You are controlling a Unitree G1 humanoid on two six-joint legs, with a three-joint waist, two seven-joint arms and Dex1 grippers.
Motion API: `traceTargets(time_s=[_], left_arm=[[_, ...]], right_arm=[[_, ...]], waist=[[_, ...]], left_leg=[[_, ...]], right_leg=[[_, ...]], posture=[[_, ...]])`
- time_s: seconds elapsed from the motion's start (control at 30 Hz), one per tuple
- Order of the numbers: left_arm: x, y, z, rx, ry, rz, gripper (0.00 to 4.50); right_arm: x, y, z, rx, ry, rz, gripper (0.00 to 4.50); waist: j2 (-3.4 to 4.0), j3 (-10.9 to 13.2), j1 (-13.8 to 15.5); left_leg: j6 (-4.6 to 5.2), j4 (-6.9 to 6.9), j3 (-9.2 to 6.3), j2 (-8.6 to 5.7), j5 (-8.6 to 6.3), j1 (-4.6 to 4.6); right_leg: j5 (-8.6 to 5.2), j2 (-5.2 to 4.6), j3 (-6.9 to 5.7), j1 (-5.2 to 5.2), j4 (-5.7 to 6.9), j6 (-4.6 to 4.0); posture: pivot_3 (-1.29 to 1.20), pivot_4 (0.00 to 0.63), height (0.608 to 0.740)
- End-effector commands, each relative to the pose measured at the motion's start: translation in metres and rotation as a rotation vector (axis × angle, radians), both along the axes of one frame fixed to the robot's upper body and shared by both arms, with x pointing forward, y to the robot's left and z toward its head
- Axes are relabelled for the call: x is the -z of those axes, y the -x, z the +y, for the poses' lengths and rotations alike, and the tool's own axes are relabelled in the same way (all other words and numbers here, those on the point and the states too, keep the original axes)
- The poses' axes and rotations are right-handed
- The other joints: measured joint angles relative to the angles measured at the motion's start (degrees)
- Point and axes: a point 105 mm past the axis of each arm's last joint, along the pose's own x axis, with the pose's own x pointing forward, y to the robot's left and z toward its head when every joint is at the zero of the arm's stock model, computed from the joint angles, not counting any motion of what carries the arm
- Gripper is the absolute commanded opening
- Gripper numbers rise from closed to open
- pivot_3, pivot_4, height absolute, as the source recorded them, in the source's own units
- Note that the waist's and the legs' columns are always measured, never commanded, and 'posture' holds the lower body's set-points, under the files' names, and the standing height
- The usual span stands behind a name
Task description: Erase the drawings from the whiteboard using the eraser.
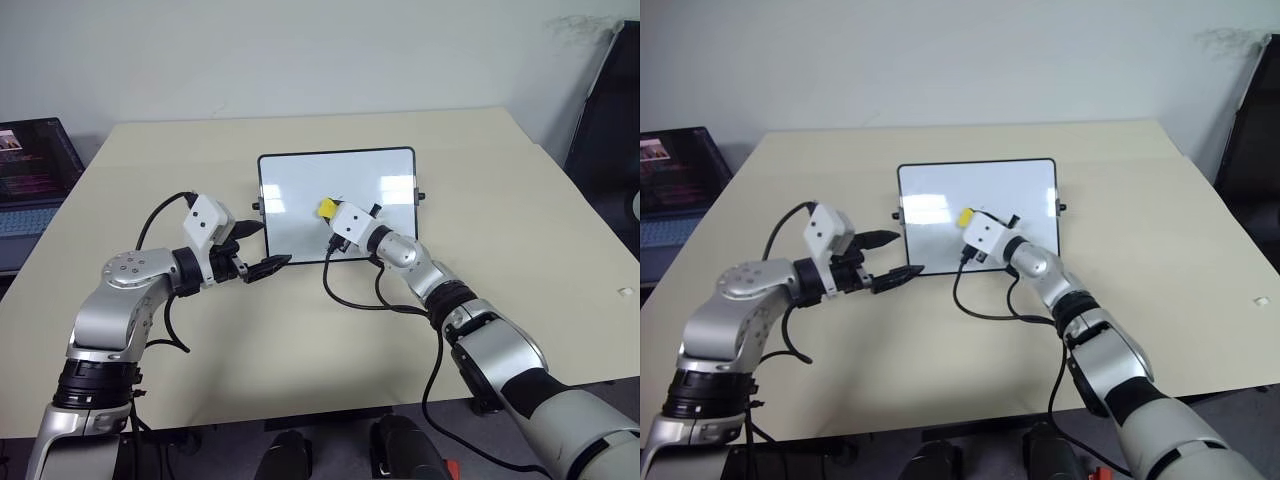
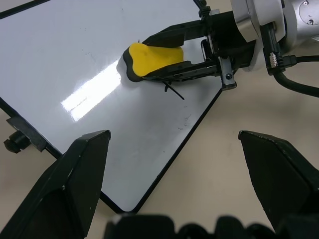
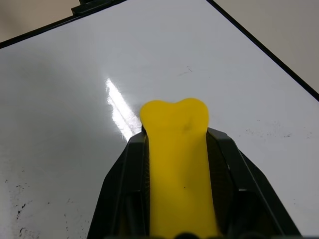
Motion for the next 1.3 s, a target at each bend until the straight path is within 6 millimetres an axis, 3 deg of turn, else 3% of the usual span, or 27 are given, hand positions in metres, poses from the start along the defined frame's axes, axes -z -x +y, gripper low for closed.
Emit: traceTargets(time_s=[0.03, 0.17, 0.3, 0.47, 0.67, 0.9, 1.0, 1.17, 1.3], left_arm=[[-0.012, 0.001, -0.002, 0.007, 0.001, -0.052, 4.50], [-0.011, 0.001, -0.001, 0.004, 0.004, -0.050, 4.50], [-0.010, 0.002, -0.004, 0.010, 0.008, -0.048, 4.50], [-0.011, 0.002, -0.006, 0.017, 0.007, -0.048, 4.50], [-0.011, 0.003, -0.006, 0.015, 0.008, -0.048, 4.50], [-0.010, 0.003, -0.008, 0.015, 0.013, -0.046, 4.50], [-0.009, 0.003, -0.008, 0.018, 0.014, -0.046, 4.50], [-0.009, 0.001, -0.007, 0.006, 0.016, -0.048, 4.50], [-0.008, -0.001, 0.001, -0.045, 0.027, -0.060, 4.50]], right_arm=[[-0.019, -0.001, -0.005, -0.011, -0.068, -0.047, 1.20], [-0.063, 0.001, -0.009, -0.036, -0.180, -0.171, 1.20], [-0.077, -0.009, -0.024, 0.037, -0.193, -0.208, 1.20], [-0.052, -0.023, -0.033, 0.148, -0.115, -0.111, 1.20], [0.001, -0.011, -0.017, 0.078, 0.012, 0.044, 1.19], [0.023, -0.002, -0.008, 0.042, 0.065, 0.084, 1.19], [0.009, -0.005, -0.011, 0.061, 0.027, 0.043, 1.19], [-0.036, -0.011, -0.016, 0.056, -0.112, -0.037, 1.19], [-0.072, -0.002, -0.020, -0.026, -0.324, 0.004, 1.19]], waist=[[0.00, 0.0, 0.0], [0.02, 0.0, 0.0], [0.02, 0.0, -0.1], [0.01, 0.0, -0.1], [-0.01, 0.0, -0.8], [-0.03, 0.0, -1.0], [-0.03, 0.0, -0.9], [-0.02, 0.0, -0.9], [-0.01, 0.0, -0.7]], left_leg=[[0.00, -0.01, 0.00, 0.00, 0.00, -0.03], [0.00, 0.00, -0.01, 0.00, 0.00, -0.41], [-0.01, -0.02, -0.01, 0.02, -0.02, -0.68], [-0.02, -0.18, 0.06, 0.02, -0.03, -0.80], [-0.01, -0.14, 0.09, 0.02, -0.03, -0.55], [0.00, -0.14, 0.21, 0.04, -0.02, 0.09], [0.01, -0.09, 0.23, 0.10, 0.00, 0.12], [0.01, -0.07, 0.21, 0.14, 0.00, 0.06], [0.01, -0.05, 0.11, 0.16, 0.00, -0.27]], right_leg=[[0.00, 0.00, 0.01, -0.03, -0.01, -0.01], [0.06, -0.01, 0.00, -0.33, -0.06, -0.10], [0.07, -0.03, -0.02, -0.58, -0.07, -0.10], [0.05, -0.04, 0.03, -0.75, -0.16, -0.09], [0.06, -0.03, 0.07, -0.54, -0.10, -0.09], [-0.03, 0.03, 0.17, -0.04, -0.04, 0.05], [0.00, 0.10, 0.19, -0.03, -0.01, 0.10], [0.02, 0.12, 0.19, -0.05, -0.02, 0.07], [0.11, 0.10, 0.12, -0.25, -0.10, -0.07]], posture=[[0.00, 0.150, 0.740], [0.00, 0.150, 0.740], [0.00, 0.150, 0.740], [0.00, 0.150, 0.740], [0.00, 0.150, 0.740], [0.00, 0.150, 0.740], [0.00, 0.150, 0.740], [0.00, 0.150, 0.740], [0.00, 0.150, 0.740]])
